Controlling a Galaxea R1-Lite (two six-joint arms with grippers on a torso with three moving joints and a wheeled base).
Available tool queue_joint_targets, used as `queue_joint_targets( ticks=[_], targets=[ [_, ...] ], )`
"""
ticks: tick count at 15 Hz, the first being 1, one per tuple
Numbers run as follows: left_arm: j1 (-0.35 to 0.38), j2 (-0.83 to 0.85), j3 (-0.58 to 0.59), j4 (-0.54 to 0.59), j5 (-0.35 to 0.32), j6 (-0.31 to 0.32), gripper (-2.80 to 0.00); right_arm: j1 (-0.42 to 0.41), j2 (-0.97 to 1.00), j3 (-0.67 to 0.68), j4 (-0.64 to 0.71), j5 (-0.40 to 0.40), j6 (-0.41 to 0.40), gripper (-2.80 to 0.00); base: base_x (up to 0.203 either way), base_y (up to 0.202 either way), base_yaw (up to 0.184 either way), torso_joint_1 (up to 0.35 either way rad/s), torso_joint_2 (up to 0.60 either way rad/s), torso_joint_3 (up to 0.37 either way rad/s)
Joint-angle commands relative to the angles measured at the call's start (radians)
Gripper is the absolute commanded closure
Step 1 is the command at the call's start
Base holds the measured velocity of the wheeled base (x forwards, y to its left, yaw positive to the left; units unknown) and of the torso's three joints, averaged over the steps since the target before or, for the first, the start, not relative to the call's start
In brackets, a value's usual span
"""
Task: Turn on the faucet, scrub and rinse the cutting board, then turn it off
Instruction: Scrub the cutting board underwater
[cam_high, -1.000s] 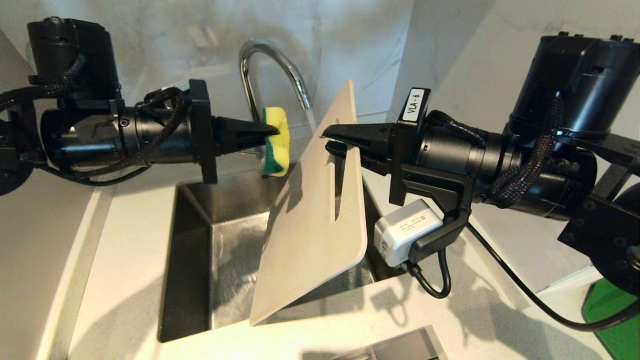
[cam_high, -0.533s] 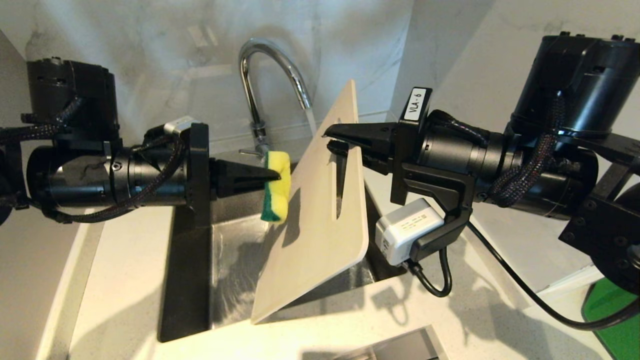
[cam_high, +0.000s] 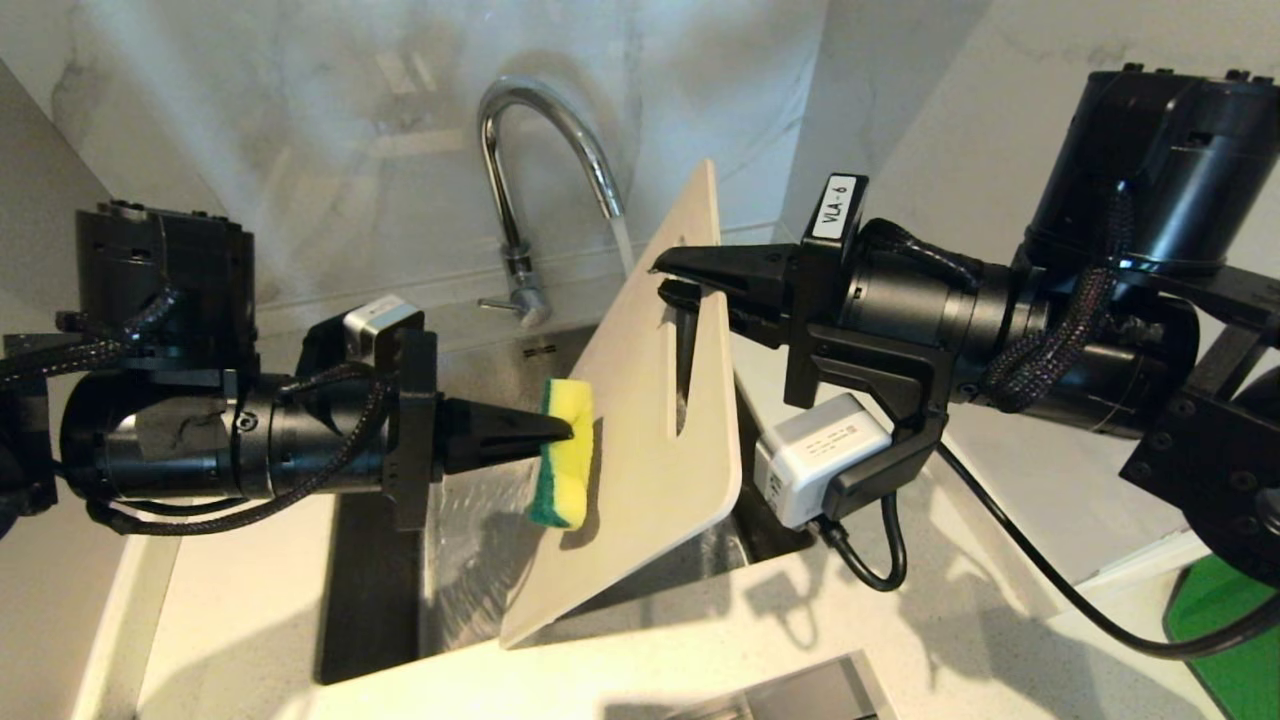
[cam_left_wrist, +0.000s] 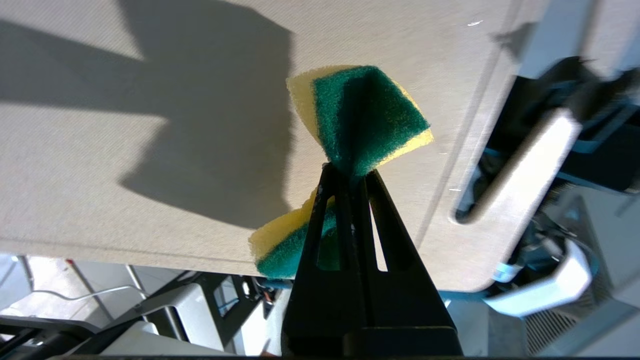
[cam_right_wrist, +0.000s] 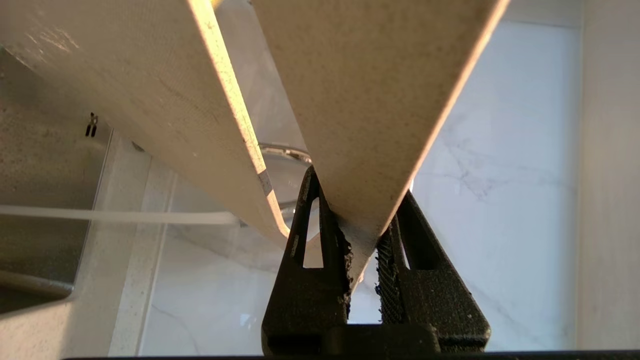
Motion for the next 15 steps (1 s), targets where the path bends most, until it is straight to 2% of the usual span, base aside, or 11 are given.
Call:
queue_joint_targets(
  ticks=[1, 8, 12, 15],
  targets=[
    [-0.019, 0.028, 0.007, -0.002, 0.010, -0.004, 0.00, -0.005, 0.000, 0.000, -0.004, 0.003, -0.012, 0.00, 0.000, 0.000, 0.000, 0.000, 0.00, 0.000],
    [-0.020, 0.054, 0.060, -0.016, 0.027, -0.001, 0.00, -0.005, 0.000, -0.006, -0.004, 0.003, -0.011, 0.00, 0.000, 0.000, 0.000, 0.000, 0.00, 0.000],
    [-0.004, 0.052, 0.165, -0.092, 0.041, -0.001, 0.00, -0.005, -0.004, -0.007, -0.004, 0.003, -0.011, 0.00, 0.000, 0.000, 0.000, 0.000, 0.00, 0.000],
    [0.008, 0.069, 0.266, -0.194, 0.041, -0.003, 0.00, -0.005, -0.006, -0.007, -0.004, 0.002, -0.011, 0.00, 0.000, 0.000, 0.000, 0.000, 0.00, 0.000]
  ],
)
